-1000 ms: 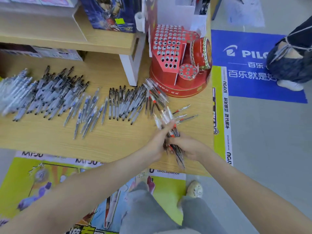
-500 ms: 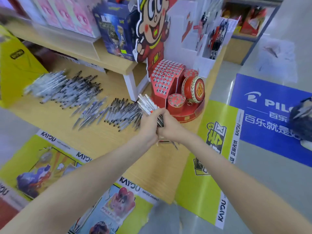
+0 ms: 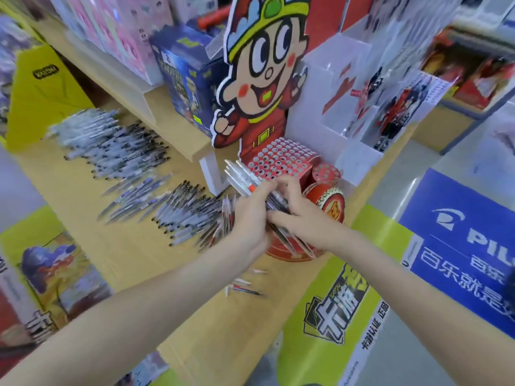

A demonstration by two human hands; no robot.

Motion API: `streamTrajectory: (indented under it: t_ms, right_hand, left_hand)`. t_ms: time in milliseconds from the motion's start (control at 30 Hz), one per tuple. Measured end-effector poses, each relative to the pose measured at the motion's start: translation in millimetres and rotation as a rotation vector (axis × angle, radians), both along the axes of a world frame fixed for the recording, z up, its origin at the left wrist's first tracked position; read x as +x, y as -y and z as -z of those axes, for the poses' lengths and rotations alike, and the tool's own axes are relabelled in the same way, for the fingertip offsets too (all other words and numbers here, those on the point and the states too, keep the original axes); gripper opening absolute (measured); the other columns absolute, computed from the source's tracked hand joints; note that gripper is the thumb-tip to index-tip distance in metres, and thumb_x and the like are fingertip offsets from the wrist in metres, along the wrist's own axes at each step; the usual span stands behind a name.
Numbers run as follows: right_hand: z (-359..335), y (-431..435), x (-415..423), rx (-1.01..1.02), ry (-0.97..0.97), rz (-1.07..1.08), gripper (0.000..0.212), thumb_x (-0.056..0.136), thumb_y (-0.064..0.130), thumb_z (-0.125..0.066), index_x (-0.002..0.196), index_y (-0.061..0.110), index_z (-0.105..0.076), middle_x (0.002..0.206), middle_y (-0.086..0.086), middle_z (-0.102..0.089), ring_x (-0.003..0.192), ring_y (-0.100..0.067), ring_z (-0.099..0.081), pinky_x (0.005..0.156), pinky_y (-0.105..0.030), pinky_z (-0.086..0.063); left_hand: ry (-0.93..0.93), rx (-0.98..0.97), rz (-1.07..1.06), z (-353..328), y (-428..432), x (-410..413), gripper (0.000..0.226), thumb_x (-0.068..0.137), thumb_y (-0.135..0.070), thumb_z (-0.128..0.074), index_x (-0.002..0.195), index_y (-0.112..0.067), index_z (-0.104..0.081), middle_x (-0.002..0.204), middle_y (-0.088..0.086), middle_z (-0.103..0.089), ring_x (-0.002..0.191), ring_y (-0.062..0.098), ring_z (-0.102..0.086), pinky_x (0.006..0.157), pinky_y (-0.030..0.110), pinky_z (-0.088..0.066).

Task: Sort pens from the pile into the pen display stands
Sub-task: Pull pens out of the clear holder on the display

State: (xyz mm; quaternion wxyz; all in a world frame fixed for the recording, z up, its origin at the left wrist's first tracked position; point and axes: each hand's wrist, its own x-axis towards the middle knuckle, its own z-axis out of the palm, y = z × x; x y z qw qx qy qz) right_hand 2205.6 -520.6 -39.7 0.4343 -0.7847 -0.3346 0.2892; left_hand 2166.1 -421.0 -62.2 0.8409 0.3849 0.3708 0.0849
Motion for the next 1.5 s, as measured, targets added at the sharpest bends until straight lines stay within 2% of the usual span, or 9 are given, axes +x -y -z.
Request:
streamTrajectory:
  t_ms: [133, 300, 400, 500, 633, 833, 1000, 1167, 1500]
  right_hand:
    - [-16.4, 22.5, 34.4, -0.132, 0.053, -0.092, 0.038, 0.096, 0.035, -0.048, 0.129, 0.033, -0.03, 0.125, 0.009, -0.057, 0.106, -0.008, -0.056, 0.08, -0.016, -0.04]
    - [-16.9, 50.7, 90.0, -0.124, -0.093, -0.097, 0.023, 0.098, 0.047, -0.035, 0.105, 0.066, -0.046, 0.114, 0.037, -0.052, 0.099, 0.019, -0.049, 0.087, -0.003, -0.032]
    - [-4.0, 76.5, 133.3, 0.025, -0.482, 0.121, 0.03, 0.098, 0.049, -0.035, 0.099, 0.043, -0.064, 0.117, 0.009, -0.061, 0.093, 0.003, -0.053, 0.08, -0.012, -0.041]
    - [-10.5, 117.5, 159.0, 0.198, -0.729, 0.359, 0.035, 0.099, 0.041, -0.033, 0.108, 0.016, -0.056, 0.077, -0.003, -0.06, 0.065, -0.01, -0.059, 0.053, -0.019, -0.044]
    - [-4.9, 152.2, 180.5, 0.349, -0.884, 0.487, 0.044, 0.1, 0.043, -0.031, 0.106, 0.009, -0.058, 0.079, -0.007, -0.059, 0.066, -0.022, -0.058, 0.059, -0.03, -0.045]
    - [-0.6, 155.2, 205.3, 0.26, -0.783, 0.215, 0.036, 0.102, 0.033, -0.032, 0.115, 0.008, -0.054, 0.094, -0.01, -0.064, 0.075, -0.019, -0.064, 0.059, -0.029, -0.053]
    - [-6.9, 150.8, 243.4, -0.031, -0.352, -0.052, 0.025, 0.099, 0.035, -0.045, 0.095, 0.013, -0.057, 0.085, -0.003, -0.054, 0.074, -0.016, -0.048, 0.065, -0.024, -0.04]
    - [-19.9, 132.7, 267.6, -0.023, -0.44, -0.155, 0.039, 0.084, 0.046, -0.058, 0.1, 0.01, -0.057, 0.087, -0.013, -0.047, 0.06, -0.014, -0.04, 0.056, -0.026, -0.04]
    - [-6.0, 125.9, 284.4, 0.1, -0.498, -0.173, 0.02, 0.088, 0.009, -0.061, 0.108, 0.007, -0.055, 0.079, -0.004, -0.061, 0.066, -0.017, -0.053, 0.058, -0.025, -0.044]
  left_hand:
    - [-0.046, -0.086, -0.052, -11.4, 23.2, 22.0, 0.012, 0.085, -0.017, -0.062, 0.079, -0.008, -0.062, 0.076, 0.01, -0.059, 0.068, 0.02, -0.063, 0.06, 0.029, -0.052]
    - [-0.035, -0.199, -0.111, -16.7, 54.4, 66.0, 0.013, 0.087, -0.023, -0.058, 0.092, -0.01, -0.059, 0.092, 0.015, -0.06, 0.089, 0.029, -0.061, 0.077, 0.037, -0.052]
    - [0.03, -0.283, -0.168, -24.6, 78.6, 98.8, 0.013, 0.089, -0.018, -0.056, 0.081, -0.008, -0.058, 0.082, 0.011, -0.061, 0.074, 0.023, -0.063, 0.076, 0.036, -0.056]
    - [0.096, -0.309, -0.271, -30.2, 103.7, 132.0, 0.019, 0.091, -0.014, -0.053, 0.072, -0.01, -0.052, 0.066, 0.004, -0.056, 0.061, 0.017, -0.059, 0.062, 0.026, -0.055]
    - [0.09, -0.23, -0.322, -38.8, 146.4, 166.1, 0.017, 0.088, -0.013, -0.057, 0.072, -0.008, -0.056, 0.061, 0.007, -0.058, 0.057, 0.02, -0.058, 0.061, 0.028, -0.05]
    - [0.098, -0.162, -0.43, -36.2, 165.9, 191.9, 0.01, 0.09, -0.012, -0.059, 0.091, -0.002, -0.056, 0.073, 0.012, -0.059, 0.06, 0.022, -0.059, 0.054, 0.026, -0.054]
    - [-0.053, -0.056, -0.061, -38.9, 151.7, 188.5, 0.02, 0.092, -0.021, -0.06, 0.083, -0.004, -0.06, 0.062, 0.007, -0.058, 0.049, 0.017, -0.057, 0.048, 0.023, -0.05]
    - [-0.023, 0.087, 0.174, -48.4, 124.7, 191.5, 0.02, 0.092, -0.021, -0.062, 0.081, -0.004, -0.065, 0.059, 0.007, -0.061, 0.052, 0.016, -0.058, 0.055, 0.025, -0.052]
    - [-0.02, 0.076, 0.214, -42.9, 122.6, 195.9, 0.017, 0.093, -0.019, -0.061, 0.097, -0.003, -0.066, 0.068, 0.009, -0.065, 0.056, 0.016, -0.065, 0.052, 0.024, -0.052]
